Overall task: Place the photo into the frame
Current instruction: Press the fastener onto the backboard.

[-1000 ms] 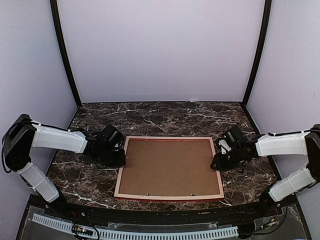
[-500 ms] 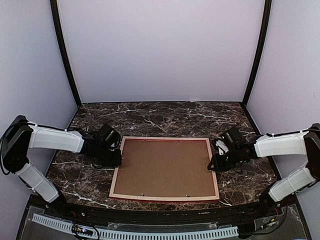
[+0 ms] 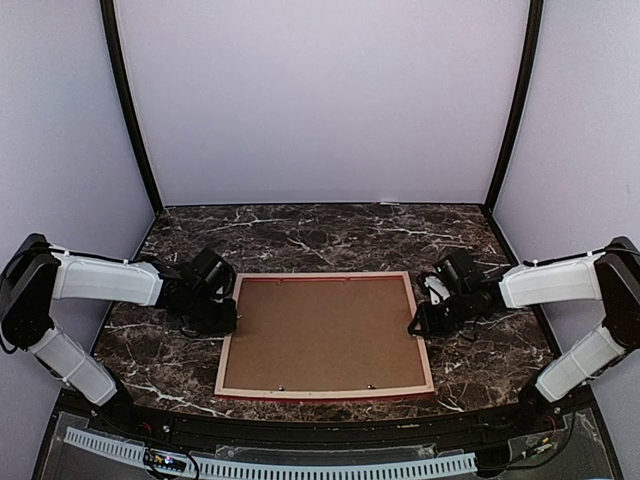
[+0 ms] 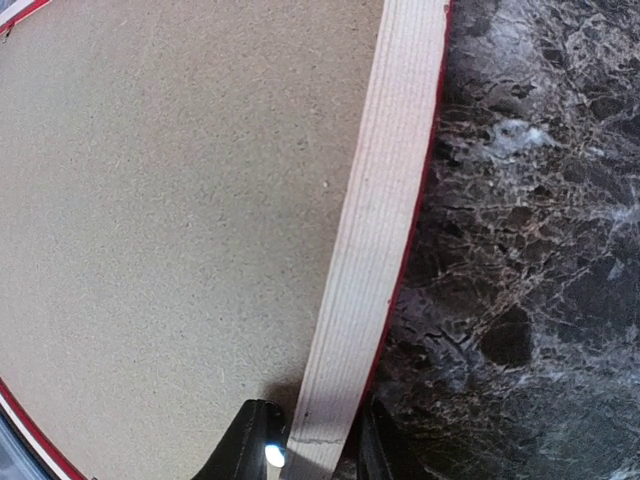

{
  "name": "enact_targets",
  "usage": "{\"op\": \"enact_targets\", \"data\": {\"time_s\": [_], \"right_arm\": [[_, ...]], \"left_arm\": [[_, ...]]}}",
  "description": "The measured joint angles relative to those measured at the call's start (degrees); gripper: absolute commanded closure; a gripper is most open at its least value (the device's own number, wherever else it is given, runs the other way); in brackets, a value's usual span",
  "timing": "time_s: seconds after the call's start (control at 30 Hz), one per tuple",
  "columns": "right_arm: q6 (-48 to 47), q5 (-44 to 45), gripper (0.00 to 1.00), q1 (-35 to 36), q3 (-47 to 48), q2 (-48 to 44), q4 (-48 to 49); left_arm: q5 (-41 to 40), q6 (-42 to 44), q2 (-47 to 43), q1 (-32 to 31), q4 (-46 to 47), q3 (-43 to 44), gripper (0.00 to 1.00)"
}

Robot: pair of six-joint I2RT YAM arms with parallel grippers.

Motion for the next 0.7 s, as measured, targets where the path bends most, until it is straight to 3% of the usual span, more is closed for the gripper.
{"op": "enact_targets", "data": {"time_s": [0.2,0.47,0.6,0.7], "right_arm": [[0.00,1.44,0.83,0.46,1.97,1.92,-0.02],[-1.95,1.29,0.56,0.63,2.91,2.64,-0.17],[-3.48,0.42,0.56,0.66,2.91,2.45,-0.46],[-4.02,0.44,0.64,0.70,2.91,2.19,-1.29]], "left_arm": [[-0.13,-0.02,-0.37,0.37,-0.66,-0.15,0.80],[-0.11,-0.44,-0.42,0.37,-0.76,-0.22,0.80],[-0.09,-0.66,-0.42,0.37,-0.72,-0.22,0.80],[-0.04,-0.68,-0.39,0.37,-0.70,-0.22,0.80]]}}
